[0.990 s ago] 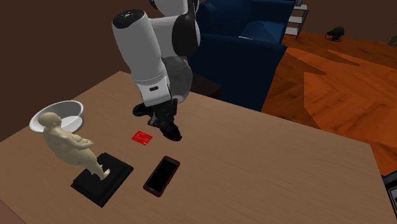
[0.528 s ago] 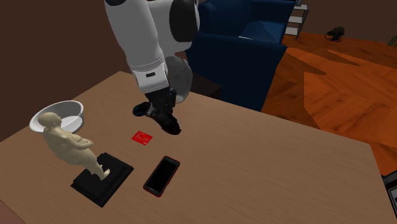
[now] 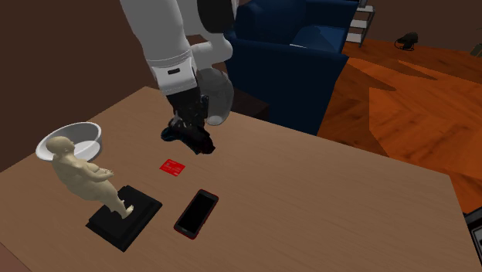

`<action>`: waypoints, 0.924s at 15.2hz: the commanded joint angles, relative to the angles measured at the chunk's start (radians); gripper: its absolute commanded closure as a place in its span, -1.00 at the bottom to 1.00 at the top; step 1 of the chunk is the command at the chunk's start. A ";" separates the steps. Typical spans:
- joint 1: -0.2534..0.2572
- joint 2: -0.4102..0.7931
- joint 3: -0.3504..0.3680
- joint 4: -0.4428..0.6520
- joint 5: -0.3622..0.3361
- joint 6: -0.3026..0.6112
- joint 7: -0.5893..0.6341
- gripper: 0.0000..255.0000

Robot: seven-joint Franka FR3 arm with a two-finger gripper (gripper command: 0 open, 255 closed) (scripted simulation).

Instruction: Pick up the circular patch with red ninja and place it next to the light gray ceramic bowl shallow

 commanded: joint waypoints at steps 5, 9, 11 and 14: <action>0.017 -0.178 -0.049 -0.219 -0.092 0.060 -0.060 1.00; 0.011 -0.291 -0.079 -0.338 -0.161 0.086 -0.094 1.00; 0.002 -0.343 -0.092 -0.388 -0.195 0.094 -0.111 1.00; -0.016 -0.418 -0.112 -0.453 -0.247 0.099 -0.137 1.00</action>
